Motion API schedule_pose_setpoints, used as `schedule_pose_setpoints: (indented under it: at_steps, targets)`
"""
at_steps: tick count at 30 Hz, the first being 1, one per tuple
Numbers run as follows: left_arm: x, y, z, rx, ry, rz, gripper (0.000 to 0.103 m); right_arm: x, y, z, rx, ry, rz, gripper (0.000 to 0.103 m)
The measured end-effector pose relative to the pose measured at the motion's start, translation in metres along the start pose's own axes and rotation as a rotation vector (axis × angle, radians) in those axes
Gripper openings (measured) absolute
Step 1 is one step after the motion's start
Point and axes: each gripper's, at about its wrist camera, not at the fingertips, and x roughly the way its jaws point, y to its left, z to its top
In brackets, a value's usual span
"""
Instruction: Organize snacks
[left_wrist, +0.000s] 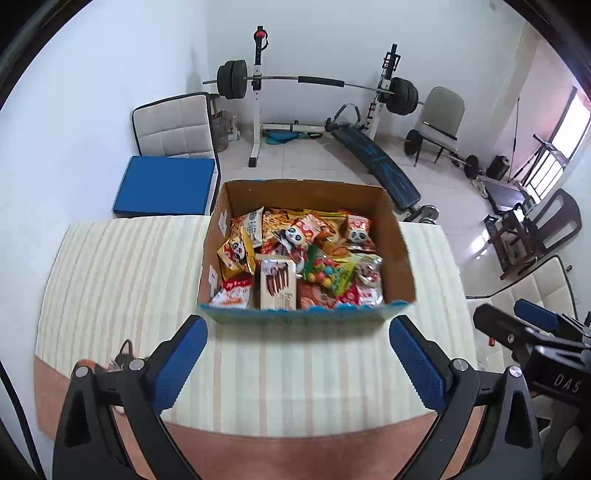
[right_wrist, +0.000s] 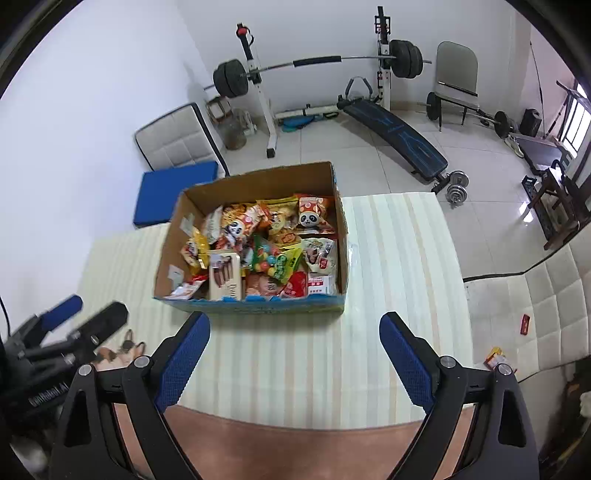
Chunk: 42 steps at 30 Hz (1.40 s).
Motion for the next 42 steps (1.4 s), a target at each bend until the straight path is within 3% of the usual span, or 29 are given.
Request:
schedule_pose_setpoints:
  at_steps: [14, 20, 25, 30, 42]
  targets:
    - [-0.087, -0.003, -0.035, -0.021, -0.032, 0.01, 0.101, -0.123, 0.02, -0.049, -0.069, -0.127, 0.011, 0.096]
    - [-0.116, -0.003, -0.044, -0.027, -0.05, 0.013, 0.101, -0.154, 0.026, -0.067, -0.1, -0.126, 0.016, 0.096]
    - [-0.134, -0.006, -0.047, -0.015, -0.081, 0.005, 0.101, -0.163, 0.025, -0.075, -0.102, -0.112, 0.013, 0.096]
    - [-0.139, -0.008, -0.048, -0.001, -0.113, 0.03, 0.101, -0.167, 0.025, -0.075, -0.107, -0.168, -0.012, 0.101]
    - [-0.099, 0.002, -0.035, -0.02, -0.121, 0.071, 0.103, -0.132, 0.024, -0.051, -0.11, -0.205, -0.084, 0.103]
